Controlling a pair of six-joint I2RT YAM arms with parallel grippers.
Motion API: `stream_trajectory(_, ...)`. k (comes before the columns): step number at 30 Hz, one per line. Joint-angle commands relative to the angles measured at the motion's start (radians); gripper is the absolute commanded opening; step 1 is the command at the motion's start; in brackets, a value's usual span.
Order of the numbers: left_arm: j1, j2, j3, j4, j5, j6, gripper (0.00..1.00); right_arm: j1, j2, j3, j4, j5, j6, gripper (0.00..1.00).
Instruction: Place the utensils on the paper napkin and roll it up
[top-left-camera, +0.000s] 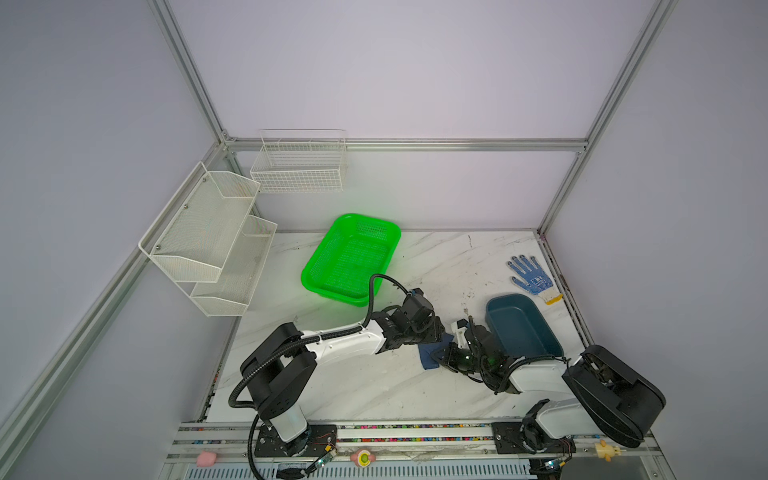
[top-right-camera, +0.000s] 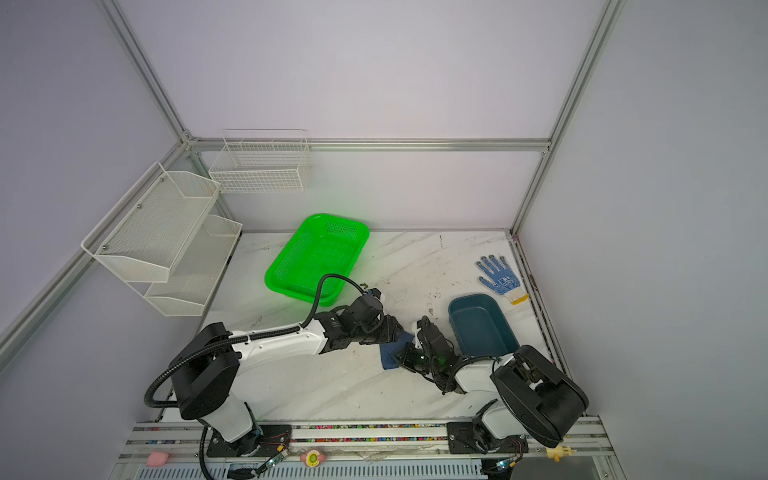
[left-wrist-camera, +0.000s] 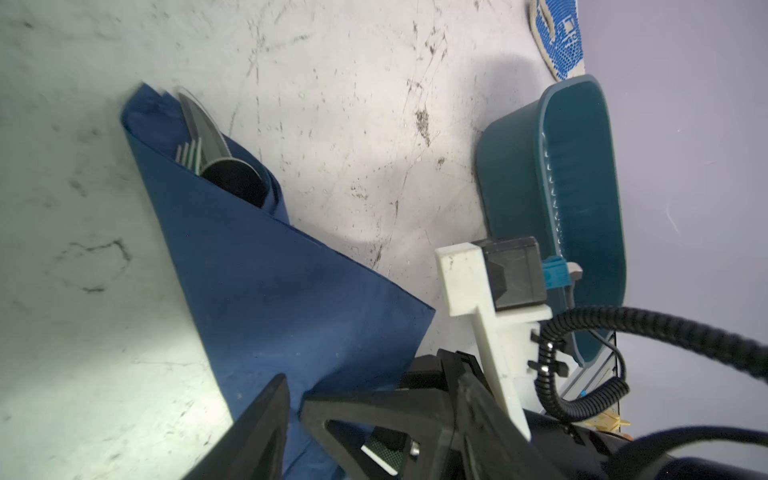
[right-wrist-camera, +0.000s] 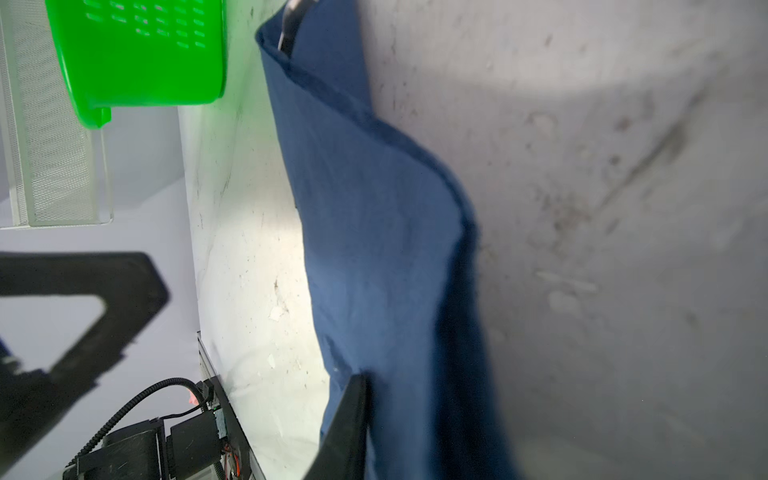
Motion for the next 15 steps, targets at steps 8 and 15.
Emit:
stream_trajectory(8,0.055,0.022,-0.031,-0.020,0.004,-0.002,0.60,0.005,0.000,-0.025,-0.056,0.004,0.018,0.17)
stream_trajectory(15,0.058,0.069,-0.044,-0.015,0.018,0.004,0.49,0.005,0.013,-0.025,-0.056,0.002,0.016,0.17)
